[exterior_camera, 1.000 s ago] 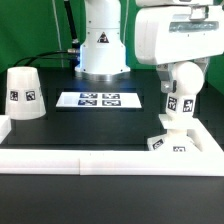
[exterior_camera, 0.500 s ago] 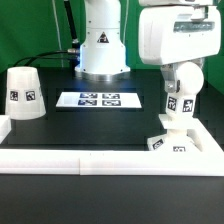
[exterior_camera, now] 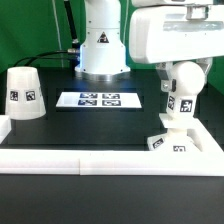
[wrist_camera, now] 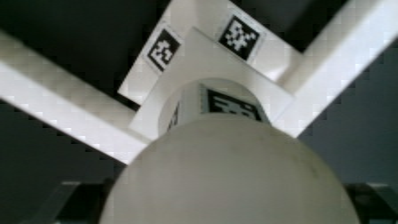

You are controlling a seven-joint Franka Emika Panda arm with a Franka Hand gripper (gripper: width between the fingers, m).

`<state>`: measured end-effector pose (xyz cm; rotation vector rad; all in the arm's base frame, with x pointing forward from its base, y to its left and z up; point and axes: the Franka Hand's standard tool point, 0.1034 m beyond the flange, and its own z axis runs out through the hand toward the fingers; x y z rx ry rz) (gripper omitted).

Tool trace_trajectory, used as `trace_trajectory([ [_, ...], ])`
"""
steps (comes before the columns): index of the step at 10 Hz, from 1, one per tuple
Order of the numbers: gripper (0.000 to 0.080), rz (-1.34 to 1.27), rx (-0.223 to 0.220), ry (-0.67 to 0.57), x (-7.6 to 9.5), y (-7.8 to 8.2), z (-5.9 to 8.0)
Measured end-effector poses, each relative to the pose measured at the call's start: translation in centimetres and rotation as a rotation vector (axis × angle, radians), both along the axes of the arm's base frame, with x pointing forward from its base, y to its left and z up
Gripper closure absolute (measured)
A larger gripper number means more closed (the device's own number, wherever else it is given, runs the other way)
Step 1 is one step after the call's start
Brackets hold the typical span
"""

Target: Assemble lamp

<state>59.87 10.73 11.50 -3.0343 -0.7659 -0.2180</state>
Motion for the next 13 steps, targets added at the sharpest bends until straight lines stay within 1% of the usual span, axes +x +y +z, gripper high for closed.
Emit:
trace_trajectory([
  [5, 0.022, -0.535, 0.072, 0.01, 0.16, -0.19, 0.1],
  [7, 0.022, -0.68, 0.091, 0.016, 0.15, -0.33, 0.05],
  [9, 0.022, -0.897, 0.12, 0.033, 0.02, -0.4, -0.14],
  [10, 0.022, -0.934, 0.13, 0.038, 0.02, -0.46, -0.17],
  [11, 0.022, -1.034, 0.152, 0.051, 0.01, -0.44, -0.17],
  [13, 0.022, -1.102, 0.17, 0.06, 0.01, -0.42, -0.18],
])
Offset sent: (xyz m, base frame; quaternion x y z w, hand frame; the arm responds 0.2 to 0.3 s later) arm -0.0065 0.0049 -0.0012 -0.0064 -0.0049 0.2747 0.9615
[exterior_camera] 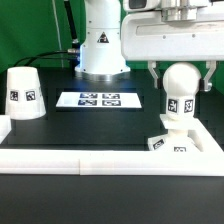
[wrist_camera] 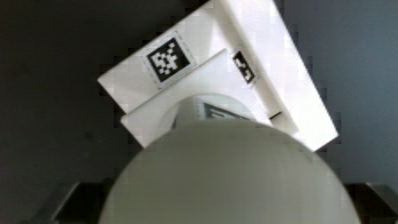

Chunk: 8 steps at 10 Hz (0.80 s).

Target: Assemble lamp

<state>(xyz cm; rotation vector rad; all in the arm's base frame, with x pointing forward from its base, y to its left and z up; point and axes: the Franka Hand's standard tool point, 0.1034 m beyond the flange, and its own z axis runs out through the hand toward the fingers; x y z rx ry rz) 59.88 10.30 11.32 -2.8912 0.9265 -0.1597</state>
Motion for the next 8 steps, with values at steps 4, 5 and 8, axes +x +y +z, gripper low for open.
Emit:
trace_trajectory([
  [4, 0.0112, 0.082, -0.006, -0.003, -0.02, 0.09, 0.01],
  [5, 0.0102, 0.156, -0.016, -0.003, -0.05, 0.12, 0.03],
  [8, 0.01, 0.548, -0.068, -0.024, 0.19, -0.31, 0.19],
])
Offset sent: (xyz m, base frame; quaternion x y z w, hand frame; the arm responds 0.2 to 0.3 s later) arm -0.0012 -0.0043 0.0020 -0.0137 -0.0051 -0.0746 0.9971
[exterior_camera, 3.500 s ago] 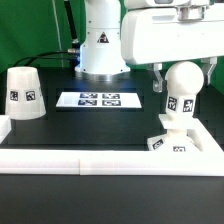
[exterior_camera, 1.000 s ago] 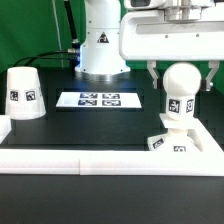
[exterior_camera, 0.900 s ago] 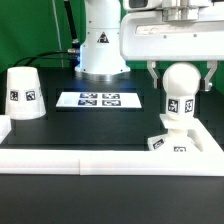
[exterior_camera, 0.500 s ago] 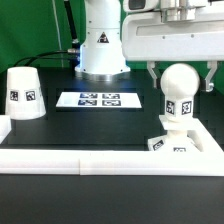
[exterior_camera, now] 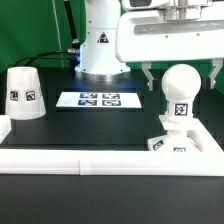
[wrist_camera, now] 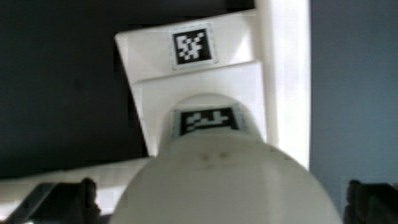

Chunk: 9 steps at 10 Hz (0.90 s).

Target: Assemble lamp

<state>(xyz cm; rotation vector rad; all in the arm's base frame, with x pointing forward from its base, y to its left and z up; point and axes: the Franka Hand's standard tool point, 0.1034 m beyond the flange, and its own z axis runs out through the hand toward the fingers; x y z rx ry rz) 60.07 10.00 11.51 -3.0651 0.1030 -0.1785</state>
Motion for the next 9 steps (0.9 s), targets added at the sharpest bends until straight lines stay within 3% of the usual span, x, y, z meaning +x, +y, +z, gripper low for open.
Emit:
trace_trajectory([
  [9, 0.01, 0.731, -0.109, -0.023, 0.68, 0.02, -0.27],
])
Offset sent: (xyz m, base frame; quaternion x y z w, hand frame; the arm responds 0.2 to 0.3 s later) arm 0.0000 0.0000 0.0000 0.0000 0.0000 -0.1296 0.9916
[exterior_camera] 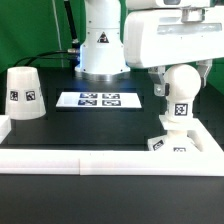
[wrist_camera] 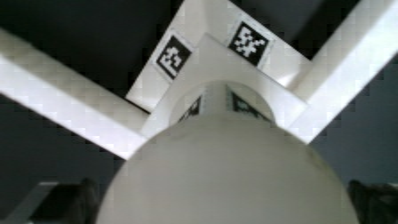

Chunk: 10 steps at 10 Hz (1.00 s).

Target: Assemble lamp

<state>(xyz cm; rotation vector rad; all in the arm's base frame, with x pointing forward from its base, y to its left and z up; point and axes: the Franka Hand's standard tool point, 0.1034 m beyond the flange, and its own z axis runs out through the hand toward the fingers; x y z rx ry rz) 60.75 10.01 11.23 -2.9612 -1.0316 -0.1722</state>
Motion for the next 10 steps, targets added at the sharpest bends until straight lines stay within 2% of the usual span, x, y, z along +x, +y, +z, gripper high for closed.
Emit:
trace_trajectory([
  [5, 0.01, 0.335, -0.054, -0.012, 0.07, -0.1, -0.02],
  [7, 0.0123, 0.36, -0.056, -0.013, 0.06, -0.21, -0.05],
  [8, 0.0223, 0.359, -0.056, -0.013, 0.06, -0.21, -0.05],
  [10, 0.0222, 0.333, -0.053, -0.013, 0.05, -0.25, -0.06],
])
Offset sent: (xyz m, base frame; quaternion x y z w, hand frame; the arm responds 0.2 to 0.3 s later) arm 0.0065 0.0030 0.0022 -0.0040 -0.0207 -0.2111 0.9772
